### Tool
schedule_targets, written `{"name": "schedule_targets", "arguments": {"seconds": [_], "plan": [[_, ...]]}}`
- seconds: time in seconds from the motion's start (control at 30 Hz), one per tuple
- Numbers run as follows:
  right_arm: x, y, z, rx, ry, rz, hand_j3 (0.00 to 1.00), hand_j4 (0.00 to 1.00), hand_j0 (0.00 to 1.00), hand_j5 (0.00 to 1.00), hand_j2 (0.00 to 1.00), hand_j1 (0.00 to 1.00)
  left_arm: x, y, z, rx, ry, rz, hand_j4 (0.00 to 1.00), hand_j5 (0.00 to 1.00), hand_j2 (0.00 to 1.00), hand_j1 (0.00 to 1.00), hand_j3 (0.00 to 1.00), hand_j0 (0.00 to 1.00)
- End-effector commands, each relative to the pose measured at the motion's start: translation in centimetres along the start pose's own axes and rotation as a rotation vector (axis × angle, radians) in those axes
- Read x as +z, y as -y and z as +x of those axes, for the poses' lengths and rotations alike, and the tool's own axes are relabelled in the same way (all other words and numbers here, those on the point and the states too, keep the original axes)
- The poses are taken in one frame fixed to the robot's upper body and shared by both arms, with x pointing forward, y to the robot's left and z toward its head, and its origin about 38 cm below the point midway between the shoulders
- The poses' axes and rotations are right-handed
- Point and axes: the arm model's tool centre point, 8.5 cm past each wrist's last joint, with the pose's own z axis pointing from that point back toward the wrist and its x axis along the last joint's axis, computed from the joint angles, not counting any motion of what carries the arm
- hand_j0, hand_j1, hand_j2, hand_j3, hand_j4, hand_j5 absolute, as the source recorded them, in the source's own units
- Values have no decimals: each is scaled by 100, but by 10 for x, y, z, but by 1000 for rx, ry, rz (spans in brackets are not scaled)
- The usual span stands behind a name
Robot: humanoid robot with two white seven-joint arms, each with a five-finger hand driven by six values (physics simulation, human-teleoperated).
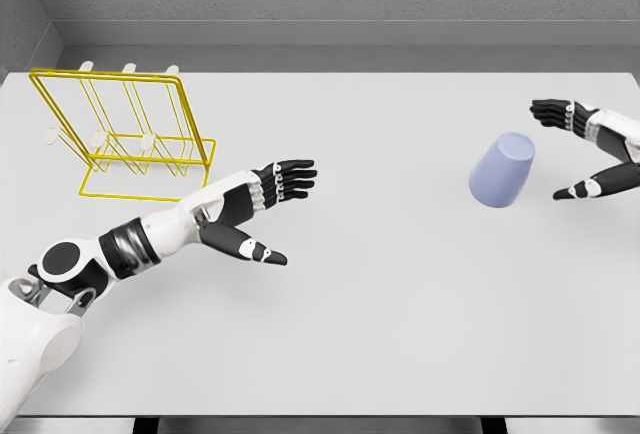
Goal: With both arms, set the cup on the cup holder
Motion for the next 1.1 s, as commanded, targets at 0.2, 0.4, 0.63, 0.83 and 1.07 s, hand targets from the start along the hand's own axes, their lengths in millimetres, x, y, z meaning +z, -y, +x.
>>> {"name": "schedule_targets", "arguments": {"seconds": [0.2, 0.4, 0.63, 0.83, 1.07], "plan": [[-4, -12, -19, -182, 54, -109, 100, 100, 100, 100, 100, 100, -1, 0, -2, 10, 1, 1, 100, 100, 100, 100, 100, 100], [3, -17, -27, -248, 61, -146, 100, 100, 100, 100, 100, 100, -1, 1, 8, -42, 92, 3, 100, 100, 100, 100, 100, 100], [-5, -25, -35, -274, 60, -169, 100, 100, 100, 100, 100, 100, -2, 8, 3, -14, 95, -8, 100, 100, 100, 100, 100, 100], [-5, -30, -39, -282, 53, -166, 100, 100, 100, 100, 100, 100, 0, 12, -2, -9, 87, -8, 100, 100, 100, 100, 100, 100], [-17, -56, -46, -322, 59, -123, 100, 100, 100, 100, 100, 100, 0, 15, -7, 2, 85, -6, 100, 100, 100, 100, 100, 100]]}}
